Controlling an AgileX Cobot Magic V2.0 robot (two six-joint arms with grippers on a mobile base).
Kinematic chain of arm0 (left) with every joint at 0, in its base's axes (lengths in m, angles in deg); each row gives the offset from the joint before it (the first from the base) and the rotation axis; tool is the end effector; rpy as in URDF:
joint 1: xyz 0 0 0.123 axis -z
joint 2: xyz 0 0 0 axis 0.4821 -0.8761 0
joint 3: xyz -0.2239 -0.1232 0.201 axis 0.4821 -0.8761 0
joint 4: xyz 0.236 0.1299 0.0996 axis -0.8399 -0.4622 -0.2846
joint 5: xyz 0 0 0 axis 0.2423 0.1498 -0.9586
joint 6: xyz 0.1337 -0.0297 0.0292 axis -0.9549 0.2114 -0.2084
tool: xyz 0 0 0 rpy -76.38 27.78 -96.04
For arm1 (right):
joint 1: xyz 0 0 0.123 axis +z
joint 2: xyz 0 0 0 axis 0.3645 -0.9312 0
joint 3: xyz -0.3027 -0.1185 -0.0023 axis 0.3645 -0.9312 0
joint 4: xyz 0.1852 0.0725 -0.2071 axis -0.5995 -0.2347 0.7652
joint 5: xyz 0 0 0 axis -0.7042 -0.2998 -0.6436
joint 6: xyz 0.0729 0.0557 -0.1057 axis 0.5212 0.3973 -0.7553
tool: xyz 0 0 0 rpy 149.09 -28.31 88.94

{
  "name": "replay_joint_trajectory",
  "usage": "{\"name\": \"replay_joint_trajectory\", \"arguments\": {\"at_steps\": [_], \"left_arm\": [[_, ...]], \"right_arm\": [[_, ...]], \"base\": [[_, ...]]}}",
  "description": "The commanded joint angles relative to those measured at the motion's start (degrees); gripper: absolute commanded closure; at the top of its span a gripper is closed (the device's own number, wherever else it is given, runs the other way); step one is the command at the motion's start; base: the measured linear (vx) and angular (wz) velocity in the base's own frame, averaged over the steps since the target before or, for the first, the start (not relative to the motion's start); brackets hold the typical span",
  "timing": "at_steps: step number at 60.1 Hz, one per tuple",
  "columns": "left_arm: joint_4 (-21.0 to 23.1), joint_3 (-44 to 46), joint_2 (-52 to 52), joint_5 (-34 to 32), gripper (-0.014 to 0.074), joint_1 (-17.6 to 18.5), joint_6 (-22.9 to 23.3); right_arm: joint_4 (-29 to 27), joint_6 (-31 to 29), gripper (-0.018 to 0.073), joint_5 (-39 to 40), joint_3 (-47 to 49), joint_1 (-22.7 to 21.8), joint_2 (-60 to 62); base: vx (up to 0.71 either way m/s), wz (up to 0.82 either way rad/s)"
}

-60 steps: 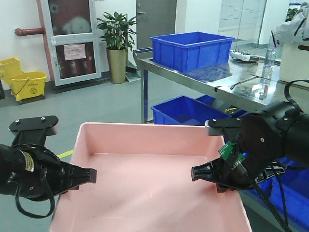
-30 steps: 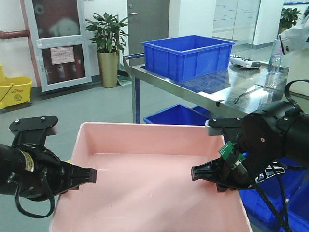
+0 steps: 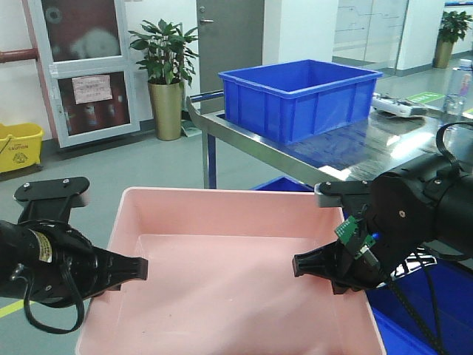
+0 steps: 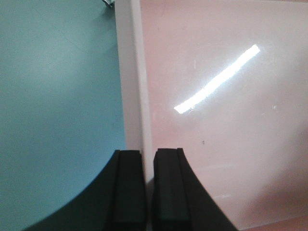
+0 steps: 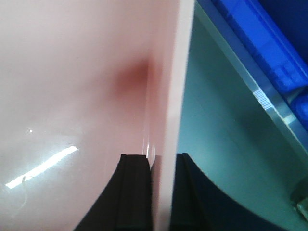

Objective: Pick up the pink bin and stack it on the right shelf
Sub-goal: 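Hold the pink bin with both grippers while the base drives to the table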

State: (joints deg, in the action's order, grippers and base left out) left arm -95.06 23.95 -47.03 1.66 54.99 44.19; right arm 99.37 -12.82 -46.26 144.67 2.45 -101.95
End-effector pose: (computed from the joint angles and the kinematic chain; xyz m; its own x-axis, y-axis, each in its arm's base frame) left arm 0.3208 -0.1469 0.3287 -0.7721 -0.0514 -0.6334 0.1083 0.9715 -0.2108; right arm 0.3870 0.1473 0.3006 -0.8799 -0.0771 -0.4689 -0.0857 0.9963 -0.0030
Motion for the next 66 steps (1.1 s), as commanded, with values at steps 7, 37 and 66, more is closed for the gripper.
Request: {"name": "replay_joint_trajectory", "arguments": {"at_steps": [7,37,66], "left_arm": [[1.29,1.91,2.26,-6.55,0.0575,0.63,-0.03],[1.29,1.91,2.26,-6.54,0.0575,0.63,-0.03],[1.29,1.91,2.26,-6.54,0.0575,0.63,-0.03]], "right_arm": [[1.49,-1.04,0.0475,3.06,1.59,0.15,2.79],[1.49,-1.04,0.0475,3.06,1.59,0.15,2.79],[1.49,-1.04,0.0475,3.06,1.59,0.15,2.79]], "base": [[0.39,0.12],[0.36,-0.05],[0.25,-0.60]]}}
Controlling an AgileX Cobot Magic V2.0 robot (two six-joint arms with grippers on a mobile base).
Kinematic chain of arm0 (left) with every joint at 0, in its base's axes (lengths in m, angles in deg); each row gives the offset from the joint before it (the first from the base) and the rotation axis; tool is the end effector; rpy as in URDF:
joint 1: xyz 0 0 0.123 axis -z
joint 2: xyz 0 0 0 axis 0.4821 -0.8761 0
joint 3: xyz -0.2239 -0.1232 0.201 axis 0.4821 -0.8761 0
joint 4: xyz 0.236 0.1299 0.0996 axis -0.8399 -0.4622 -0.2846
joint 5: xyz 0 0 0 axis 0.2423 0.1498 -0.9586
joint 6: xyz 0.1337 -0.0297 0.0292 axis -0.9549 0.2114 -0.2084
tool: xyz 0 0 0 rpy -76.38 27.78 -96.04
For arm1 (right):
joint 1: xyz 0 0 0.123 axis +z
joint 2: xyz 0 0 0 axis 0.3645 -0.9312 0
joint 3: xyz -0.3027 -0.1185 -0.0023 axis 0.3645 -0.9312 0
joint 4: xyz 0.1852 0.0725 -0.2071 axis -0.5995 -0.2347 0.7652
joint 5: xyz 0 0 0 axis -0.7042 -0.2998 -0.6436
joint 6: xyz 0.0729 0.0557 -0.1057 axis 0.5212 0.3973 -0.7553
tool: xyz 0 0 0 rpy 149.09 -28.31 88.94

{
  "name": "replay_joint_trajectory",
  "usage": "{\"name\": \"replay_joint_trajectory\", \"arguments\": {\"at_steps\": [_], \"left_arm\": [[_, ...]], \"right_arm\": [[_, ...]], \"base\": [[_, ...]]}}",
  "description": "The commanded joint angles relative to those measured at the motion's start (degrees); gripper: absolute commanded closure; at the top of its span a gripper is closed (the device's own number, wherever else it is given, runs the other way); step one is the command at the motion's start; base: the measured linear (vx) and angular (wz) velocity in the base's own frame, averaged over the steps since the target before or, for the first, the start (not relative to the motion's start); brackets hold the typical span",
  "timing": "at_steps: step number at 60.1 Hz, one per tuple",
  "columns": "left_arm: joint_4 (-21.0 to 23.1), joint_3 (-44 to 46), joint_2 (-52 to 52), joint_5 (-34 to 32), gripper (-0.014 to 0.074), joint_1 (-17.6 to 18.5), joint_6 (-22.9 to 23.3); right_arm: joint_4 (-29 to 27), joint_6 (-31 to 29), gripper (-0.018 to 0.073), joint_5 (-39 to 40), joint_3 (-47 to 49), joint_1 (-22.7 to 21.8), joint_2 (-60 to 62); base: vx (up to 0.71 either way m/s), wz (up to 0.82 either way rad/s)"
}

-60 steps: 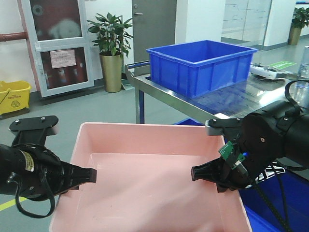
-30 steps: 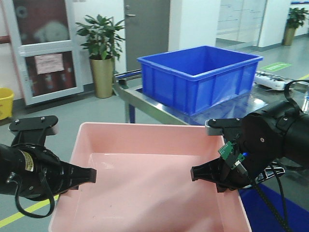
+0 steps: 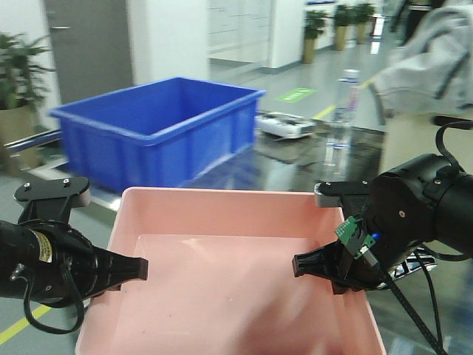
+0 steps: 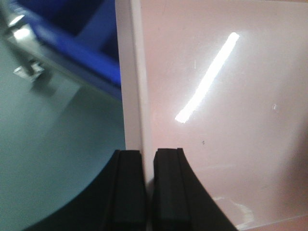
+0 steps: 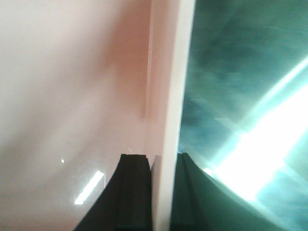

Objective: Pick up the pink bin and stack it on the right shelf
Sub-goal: 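Hold the pink bin with both grippers while the base drives to the table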

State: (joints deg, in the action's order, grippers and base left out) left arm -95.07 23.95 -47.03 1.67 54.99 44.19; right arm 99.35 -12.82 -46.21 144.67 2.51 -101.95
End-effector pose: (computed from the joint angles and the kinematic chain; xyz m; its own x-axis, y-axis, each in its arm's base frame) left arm 0.3208 -0.1469 0.3287 -0.7722 -0.0512 -0.6333 0.1083 0.9716 -0.2106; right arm 0.3870 0.1478 0.3007 -0.8795 -0.0778 -0.4696 -0.0868 0.9962 -0.0024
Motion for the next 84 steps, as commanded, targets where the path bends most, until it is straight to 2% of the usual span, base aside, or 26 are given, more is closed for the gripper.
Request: {"name": "replay_joint_trajectory", "arguments": {"at_steps": [1,39,84], "left_arm": [[1.30,1.91,2.26,-6.55,0.0575,0.63,-0.03],[1.30,1.91,2.26,-6.54,0.0575,0.63,-0.03],[1.30,1.91,2.26,-6.54,0.0575,0.63,-0.03]], "right_arm": [[1.51,-1.04,0.0475,3.01,1.59,0.10,2.79],[1.46,-1.04,0.0475,2.96,1.59,0.10,2.79],[1.51,-1.04,0.0475,3.01,1.59,0.10,2.79]], "base": [[0.20,-0.77],[0.17,-0.63],[0.13,-0.19]]}}
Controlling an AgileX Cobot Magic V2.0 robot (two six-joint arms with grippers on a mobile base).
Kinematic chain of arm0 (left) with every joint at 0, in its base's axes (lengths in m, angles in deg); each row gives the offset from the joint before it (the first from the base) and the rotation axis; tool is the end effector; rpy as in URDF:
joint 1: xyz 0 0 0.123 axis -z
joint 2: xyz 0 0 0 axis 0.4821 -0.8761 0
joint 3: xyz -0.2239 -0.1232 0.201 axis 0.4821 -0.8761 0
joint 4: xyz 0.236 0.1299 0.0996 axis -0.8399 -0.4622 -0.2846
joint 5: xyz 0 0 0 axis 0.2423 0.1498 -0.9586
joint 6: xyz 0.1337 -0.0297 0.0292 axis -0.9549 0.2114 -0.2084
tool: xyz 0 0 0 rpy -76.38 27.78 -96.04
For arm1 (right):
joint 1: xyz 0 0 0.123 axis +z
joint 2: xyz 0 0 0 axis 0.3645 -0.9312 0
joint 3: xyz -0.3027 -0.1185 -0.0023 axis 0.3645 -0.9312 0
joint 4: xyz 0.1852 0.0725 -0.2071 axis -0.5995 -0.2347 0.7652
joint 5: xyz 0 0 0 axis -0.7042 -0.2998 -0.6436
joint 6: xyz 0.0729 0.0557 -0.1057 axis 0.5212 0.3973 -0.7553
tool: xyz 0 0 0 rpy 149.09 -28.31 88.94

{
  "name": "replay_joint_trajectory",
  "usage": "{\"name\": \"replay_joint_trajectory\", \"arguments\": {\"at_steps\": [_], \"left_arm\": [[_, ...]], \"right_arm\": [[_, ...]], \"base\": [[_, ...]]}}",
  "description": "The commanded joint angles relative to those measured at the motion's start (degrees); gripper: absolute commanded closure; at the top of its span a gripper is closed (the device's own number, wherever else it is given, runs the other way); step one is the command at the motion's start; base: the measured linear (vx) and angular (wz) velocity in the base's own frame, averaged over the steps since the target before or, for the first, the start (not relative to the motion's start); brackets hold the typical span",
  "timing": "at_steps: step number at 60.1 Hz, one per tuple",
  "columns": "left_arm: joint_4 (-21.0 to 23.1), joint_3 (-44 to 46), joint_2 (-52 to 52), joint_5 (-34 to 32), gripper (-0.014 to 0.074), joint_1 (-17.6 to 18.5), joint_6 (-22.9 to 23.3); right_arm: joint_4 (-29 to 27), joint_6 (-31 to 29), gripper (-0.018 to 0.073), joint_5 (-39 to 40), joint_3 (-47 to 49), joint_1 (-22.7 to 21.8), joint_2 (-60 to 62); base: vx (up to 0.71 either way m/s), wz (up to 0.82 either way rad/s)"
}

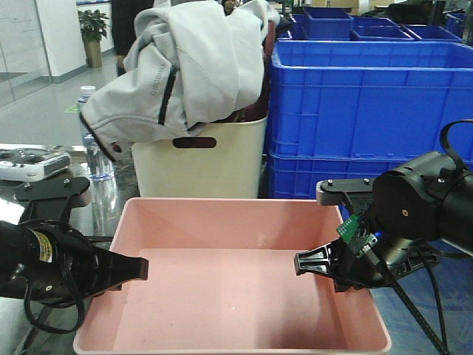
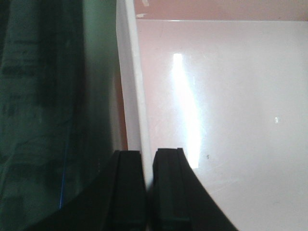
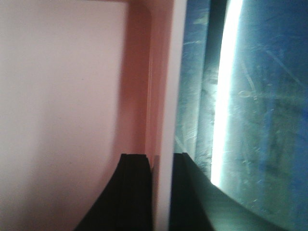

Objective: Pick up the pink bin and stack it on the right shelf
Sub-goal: 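Hold the pink bin with both grippers while the base drives to the table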

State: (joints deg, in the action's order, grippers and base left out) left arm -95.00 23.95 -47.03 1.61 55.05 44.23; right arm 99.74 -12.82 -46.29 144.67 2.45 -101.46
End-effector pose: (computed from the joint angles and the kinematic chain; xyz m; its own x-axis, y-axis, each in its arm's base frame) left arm 0.3206 -0.1474 0.3288 -0.7721 -0.0521 -0.6334 0.1088 0.9711 -0.2125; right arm 0.3859 0.1460 0.3043 -0.8751 -0.0789 -0.4775 -0.0863 0.9962 -0.0065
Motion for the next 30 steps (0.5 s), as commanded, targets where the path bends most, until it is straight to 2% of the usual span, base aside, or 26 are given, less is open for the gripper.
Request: {"name": "replay_joint_trajectory", "arguments": {"at_steps": [1,30], "left_arm": [[1.23,1.91,2.26,-6.49,0.0575,0.56,-0.08],[1.23,1.91,2.26,-6.49,0.0575,0.56,-0.08]], "right_arm": [[1.13,-1.04,0.0475,3.09,1.59,0.16,2.30],[1.07,-1.04,0.0475,3.09,1.59,0.16,2.30]], "base": [[0.10,-0.17],[0.03,-0.03]]}}
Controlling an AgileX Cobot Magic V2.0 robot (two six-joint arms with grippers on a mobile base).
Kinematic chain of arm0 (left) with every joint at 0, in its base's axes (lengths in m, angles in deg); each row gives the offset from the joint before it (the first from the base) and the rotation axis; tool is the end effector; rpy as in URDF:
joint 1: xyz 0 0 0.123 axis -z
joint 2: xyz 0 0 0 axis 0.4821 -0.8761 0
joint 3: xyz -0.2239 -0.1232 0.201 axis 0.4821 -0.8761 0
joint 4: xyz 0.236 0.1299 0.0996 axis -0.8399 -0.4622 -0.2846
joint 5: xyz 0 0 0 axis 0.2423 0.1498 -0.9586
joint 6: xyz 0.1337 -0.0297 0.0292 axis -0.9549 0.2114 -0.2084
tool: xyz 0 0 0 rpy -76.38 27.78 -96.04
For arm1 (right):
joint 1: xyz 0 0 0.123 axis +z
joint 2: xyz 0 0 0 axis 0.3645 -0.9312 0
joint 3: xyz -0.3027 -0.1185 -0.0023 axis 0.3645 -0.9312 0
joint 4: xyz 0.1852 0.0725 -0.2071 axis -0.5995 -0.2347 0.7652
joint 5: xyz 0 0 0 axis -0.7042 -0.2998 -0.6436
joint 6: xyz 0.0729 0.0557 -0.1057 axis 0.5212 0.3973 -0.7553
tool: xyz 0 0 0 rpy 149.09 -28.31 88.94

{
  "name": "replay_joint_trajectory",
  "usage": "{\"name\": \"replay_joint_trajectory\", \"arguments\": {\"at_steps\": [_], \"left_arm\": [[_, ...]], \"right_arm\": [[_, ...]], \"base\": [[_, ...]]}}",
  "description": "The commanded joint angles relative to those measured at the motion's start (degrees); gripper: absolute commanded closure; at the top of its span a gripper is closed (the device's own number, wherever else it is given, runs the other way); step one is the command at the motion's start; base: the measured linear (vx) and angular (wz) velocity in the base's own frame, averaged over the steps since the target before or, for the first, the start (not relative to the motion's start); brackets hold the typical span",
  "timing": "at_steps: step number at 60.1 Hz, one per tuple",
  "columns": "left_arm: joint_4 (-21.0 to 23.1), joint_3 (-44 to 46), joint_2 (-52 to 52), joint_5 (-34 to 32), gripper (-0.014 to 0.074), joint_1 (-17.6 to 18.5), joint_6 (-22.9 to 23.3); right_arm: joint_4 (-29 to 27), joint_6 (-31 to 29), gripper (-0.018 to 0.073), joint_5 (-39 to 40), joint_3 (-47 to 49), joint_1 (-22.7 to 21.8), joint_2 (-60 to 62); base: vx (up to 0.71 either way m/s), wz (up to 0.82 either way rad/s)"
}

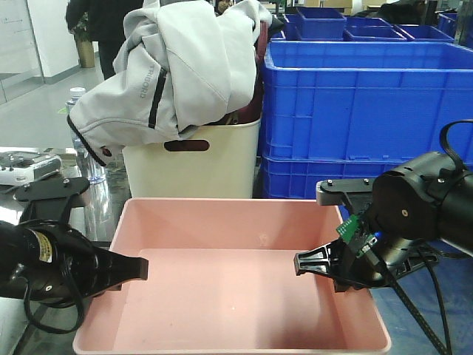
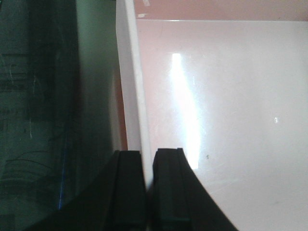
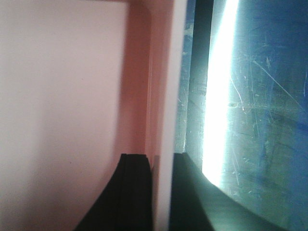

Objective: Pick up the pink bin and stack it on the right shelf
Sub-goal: 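Hold the pink bin with both grippers while the base drives to the table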

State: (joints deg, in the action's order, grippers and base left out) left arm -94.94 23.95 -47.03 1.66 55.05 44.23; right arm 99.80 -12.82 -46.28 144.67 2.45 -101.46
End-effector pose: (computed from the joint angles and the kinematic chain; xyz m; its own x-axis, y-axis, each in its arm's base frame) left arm 0.3205 -0.1474 0.3287 -0.7728 -0.0526 -0.6324 0.1083 0.9710 -0.2132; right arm 0.3860 0.1459 0.3043 -0.8748 -0.0795 -0.4779 -0.0864 0.9962 -0.0074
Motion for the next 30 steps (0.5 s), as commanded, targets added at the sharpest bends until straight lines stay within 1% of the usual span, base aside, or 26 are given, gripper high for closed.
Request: {"name": "replay_joint_trajectory", "arguments": {"at_steps": [1,30], "left_arm": [[1.17,1.91,2.26,-6.54,0.0575,0.56,-0.08],[1.08,1.91,2.26,-7.53,0.0575,0.56,-0.38]], "right_arm": [[1.06,-1.04,0.0475,3.08,1.59,0.16,2.30],[0.75,-0.96,0.0475,3.49,1.59,0.16,2.30]], "base": [[0.00,0.00],[0.00,0.00]]}}
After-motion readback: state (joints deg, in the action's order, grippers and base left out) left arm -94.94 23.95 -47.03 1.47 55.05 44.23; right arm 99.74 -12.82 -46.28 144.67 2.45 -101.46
